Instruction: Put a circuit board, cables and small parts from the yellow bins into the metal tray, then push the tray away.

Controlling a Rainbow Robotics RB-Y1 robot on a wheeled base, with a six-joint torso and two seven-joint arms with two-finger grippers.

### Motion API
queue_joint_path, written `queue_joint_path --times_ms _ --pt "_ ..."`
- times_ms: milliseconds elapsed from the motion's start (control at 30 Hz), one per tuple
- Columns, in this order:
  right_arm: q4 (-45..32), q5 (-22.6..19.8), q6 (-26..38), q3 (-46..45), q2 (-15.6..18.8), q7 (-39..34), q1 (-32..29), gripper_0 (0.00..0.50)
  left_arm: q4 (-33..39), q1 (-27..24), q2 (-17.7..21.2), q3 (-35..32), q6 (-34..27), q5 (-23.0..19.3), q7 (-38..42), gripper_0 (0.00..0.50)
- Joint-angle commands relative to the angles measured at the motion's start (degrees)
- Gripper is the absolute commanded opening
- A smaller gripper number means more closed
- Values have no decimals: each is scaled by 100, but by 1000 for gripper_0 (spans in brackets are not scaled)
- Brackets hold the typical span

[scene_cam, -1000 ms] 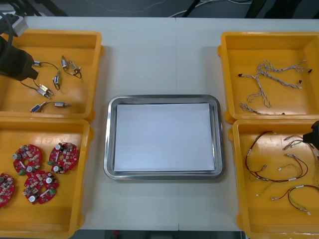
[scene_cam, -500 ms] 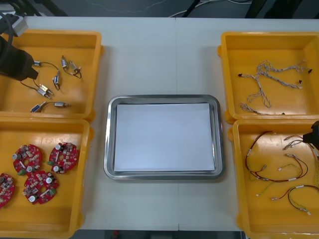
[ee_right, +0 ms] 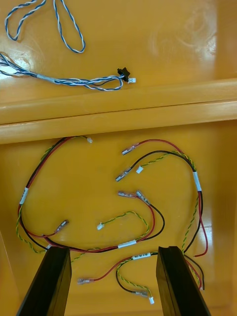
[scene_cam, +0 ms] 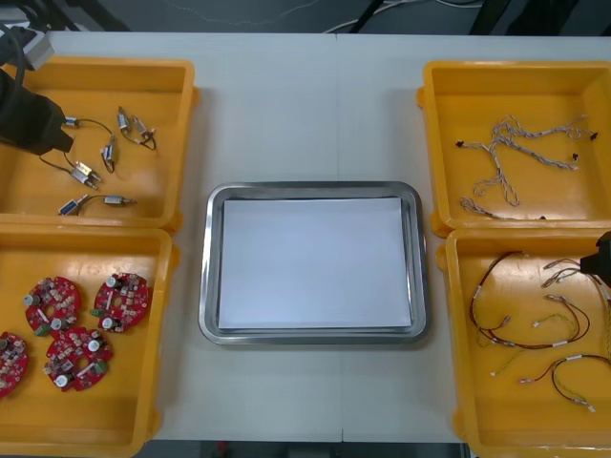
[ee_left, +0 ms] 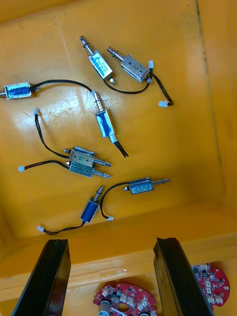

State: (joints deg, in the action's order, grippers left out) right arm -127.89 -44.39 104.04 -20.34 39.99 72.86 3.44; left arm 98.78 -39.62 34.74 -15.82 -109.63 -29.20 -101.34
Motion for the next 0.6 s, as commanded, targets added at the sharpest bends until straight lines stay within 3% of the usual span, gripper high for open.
queue_joint_path --times_ms 33,600 --pt "-149 36 -42 21 -44 -79 -54 500 212 59 261 -167 -37 55 -70 500" --pt "-149 36 -42 21 -44 -79 -54 500 212 59 261 -167 -37 55 -70 500"
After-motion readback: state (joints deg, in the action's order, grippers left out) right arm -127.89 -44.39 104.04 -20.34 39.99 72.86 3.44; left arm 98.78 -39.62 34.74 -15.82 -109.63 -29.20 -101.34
